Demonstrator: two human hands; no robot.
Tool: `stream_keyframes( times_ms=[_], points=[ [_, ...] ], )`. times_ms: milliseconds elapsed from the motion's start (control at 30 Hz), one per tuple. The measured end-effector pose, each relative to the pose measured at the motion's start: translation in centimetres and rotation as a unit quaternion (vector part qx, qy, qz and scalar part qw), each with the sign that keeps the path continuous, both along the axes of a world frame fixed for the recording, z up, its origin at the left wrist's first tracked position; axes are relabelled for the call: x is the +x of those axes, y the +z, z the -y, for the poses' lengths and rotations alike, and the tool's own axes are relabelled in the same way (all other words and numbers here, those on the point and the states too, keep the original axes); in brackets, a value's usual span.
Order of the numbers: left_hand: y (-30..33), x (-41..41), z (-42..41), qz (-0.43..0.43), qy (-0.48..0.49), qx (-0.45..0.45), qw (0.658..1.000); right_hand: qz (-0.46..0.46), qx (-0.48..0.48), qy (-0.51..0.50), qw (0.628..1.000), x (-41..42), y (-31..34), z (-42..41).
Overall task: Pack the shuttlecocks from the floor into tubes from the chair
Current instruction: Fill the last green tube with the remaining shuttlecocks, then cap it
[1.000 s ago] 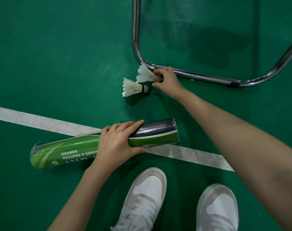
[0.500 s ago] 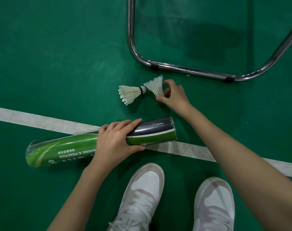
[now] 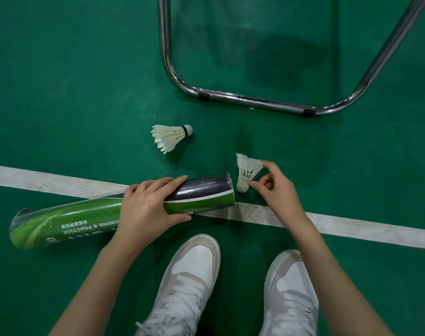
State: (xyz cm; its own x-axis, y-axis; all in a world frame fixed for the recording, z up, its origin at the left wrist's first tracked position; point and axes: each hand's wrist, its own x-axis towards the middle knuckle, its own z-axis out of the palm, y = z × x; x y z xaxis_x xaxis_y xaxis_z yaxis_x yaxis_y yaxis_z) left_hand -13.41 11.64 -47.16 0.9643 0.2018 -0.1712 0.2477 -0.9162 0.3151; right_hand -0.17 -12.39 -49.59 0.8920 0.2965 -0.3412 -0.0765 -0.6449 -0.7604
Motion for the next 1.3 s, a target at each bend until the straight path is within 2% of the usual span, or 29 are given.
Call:
stream_keyframes(
  times_ms=[333, 567, 933, 1133, 1300],
  points=[
    [0.3, 0.3, -0.1, -0.028, 0.005, -0.004, 1.0, 0.05, -0.031, -0.067, 0.996, -0.9, 0.1, 1.8],
    [0.2, 0.4, 0.2, -0.026, 0.0, -0.005, 1.0, -0.036, 0.116, -0.135, 0.983, -2.5, 2.1, 0.7],
    [0.6, 0.6, 0.6, -0.024, 0.001, -0.011, 1.0, -0.158, 0.253, -0.137, 0.944, -4.9, 3.7, -1.5],
    [0.7, 0.6, 1.1, -0.003, -0.013, -0.013, 1.0, -0.177, 0.224, -0.068, 0.956, -5.1, 3.5, -2.3],
    [0.7, 0.7, 1.1, 0.001, -0.017, -0.011, 1.0, -0.152, 0.241, -0.074, 0.956, -5.6, 3.6, -2.7]
  ],
)
